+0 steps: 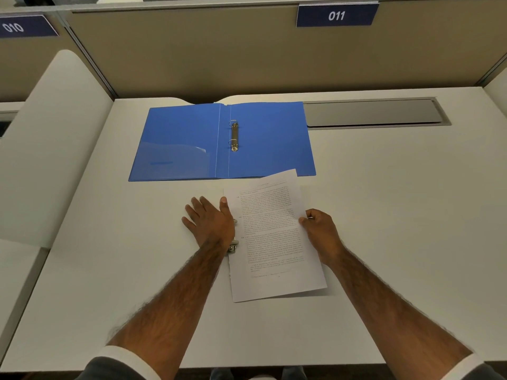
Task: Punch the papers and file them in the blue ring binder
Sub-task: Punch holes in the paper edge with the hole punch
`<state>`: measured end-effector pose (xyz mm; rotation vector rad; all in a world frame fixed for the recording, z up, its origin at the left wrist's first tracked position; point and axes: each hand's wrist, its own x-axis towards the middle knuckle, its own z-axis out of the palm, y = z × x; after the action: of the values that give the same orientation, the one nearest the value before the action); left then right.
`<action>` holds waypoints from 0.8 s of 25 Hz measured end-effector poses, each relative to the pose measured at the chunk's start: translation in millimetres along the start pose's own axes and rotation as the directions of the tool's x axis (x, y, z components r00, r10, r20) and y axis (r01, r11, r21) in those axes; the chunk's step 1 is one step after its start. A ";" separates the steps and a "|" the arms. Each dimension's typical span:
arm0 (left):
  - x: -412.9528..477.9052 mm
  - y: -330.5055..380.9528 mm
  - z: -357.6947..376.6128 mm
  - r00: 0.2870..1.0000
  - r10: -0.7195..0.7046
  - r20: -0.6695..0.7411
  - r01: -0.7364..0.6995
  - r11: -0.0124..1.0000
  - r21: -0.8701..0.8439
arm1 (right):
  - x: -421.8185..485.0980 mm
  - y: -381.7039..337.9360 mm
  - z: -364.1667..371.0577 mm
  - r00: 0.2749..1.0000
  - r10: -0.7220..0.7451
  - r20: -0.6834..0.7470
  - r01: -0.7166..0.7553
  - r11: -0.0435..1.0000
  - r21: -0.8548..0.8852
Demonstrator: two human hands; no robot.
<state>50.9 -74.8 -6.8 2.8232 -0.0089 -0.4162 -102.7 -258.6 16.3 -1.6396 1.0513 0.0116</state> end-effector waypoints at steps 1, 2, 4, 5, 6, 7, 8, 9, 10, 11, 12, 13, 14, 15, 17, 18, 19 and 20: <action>0.2 0.1 1.4 1.000 -0.007 -0.005 0.007 1.000 -0.004 | 0.0 -0.3 -0.2 1.000 0.001 -0.002 -0.001 1.000 0.001; 0.4 -0.6 3.1 1.000 0.001 -0.023 -0.001 1.000 0.002 | 0.1 -0.3 -0.5 1.000 0.004 -0.003 -0.004 1.000 0.002; 0.2 -3.7 5.8 0.997 0.035 -0.069 -0.033 0.999 0.025 | 0.8 0.0 -0.7 1.000 0.008 -0.003 -0.008 1.000 0.001; 0.5 -5.3 7.0 0.995 0.044 -0.084 -0.042 0.999 0.026 | 1.3 0.3 -0.5 1.000 0.010 -0.004 -0.010 1.000 0.000; 1.7 -6.6 8.0 0.995 0.053 -0.089 -0.051 0.998 0.022 | 1.9 0.3 -0.3 1.000 0.011 -0.005 -0.011 1.000 -0.001; 2.8 -7.5 9.2 0.994 0.065 -0.090 -0.064 0.998 0.020 | 2.6 0.3 0.0 1.000 0.011 -0.006 -0.011 1.000 -0.004; 3.5 -8.0 10.3 0.992 0.081 -0.092 -0.079 0.997 0.023 | 3.3 0.2 0.0 1.000 0.010 -0.006 -0.010 1.000 -0.006; 4.3 -8.2 11.3 0.991 0.095 -0.097 -0.093 0.995 0.026 | 4.1 -0.3 -0.2 1.000 0.011 -0.005 -0.011 1.000 -0.006; 4.5 -9.3 11.7 0.990 0.102 -0.101 -0.100 0.995 0.023 | 4.6 0.4 -0.2 1.000 0.012 -0.005 -0.012 1.000 -0.002; 5.2 -10.4 12.7 0.989 0.104 -0.105 -0.103 0.995 0.018 | 5.4 1.2 0.2 1.000 0.011 -0.004 -0.011 1.000 0.001; 5.9 -11.6 14.5 0.988 0.106 -0.113 -0.105 0.994 0.014 | 5.5 1.7 0.1 1.000 0.008 -0.001 -0.008 1.000 0.004; 6.2 -12.7 16.7 0.987 0.106 -0.118 -0.106 0.994 0.010 | 5.3 2.2 -0.6 1.000 0.009 0.002 -0.009 1.000 0.005; 6.6 -14.3 18.5 0.988 0.104 -0.116 -0.104 0.995 0.005 | 5.3 2.7 -1.1 1.000 0.010 0.006 -0.010 1.000 0.006; 7.5 -15.9 20.2 0.988 0.106 -0.113 -0.105 0.994 0.007 | 5.3 3.4 -1.4 1.000 0.008 0.011 -0.008 1.000 0.004; 11.8 -17.7 23.7 0.986 0.124 -0.116 -0.122 0.992 0.019 | 7.7 4.6 -1.9 1.000 0.005 0.021 -0.005 1.000 0.001; 12.6 -18.5 24.4 0.984 0.133 -0.122 -0.131 0.991 0.023 | 8.2 5.0 -2.1 1.000 0.008 0.022 -0.008 1.000 0.008; 13.0 -19.2 25.1 0.981 0.141 -0.132 -0.139 0.990 0.029 | 9.6 5.8 -1.9 1.000 0.007 0.018 -0.007 1.000 0.018; 12.7 -20.0 25.3 0.979 0.147 -0.143 -0.143 0.989 0.038 | 10.5 6.8 -1.7 1.000 0.002 0.013 -0.002 1.000 0.024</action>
<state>55.2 -63.3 -39.2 2.8489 -0.1906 -0.1785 -101.5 -266.2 6.4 -1.6152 1.0398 0.0107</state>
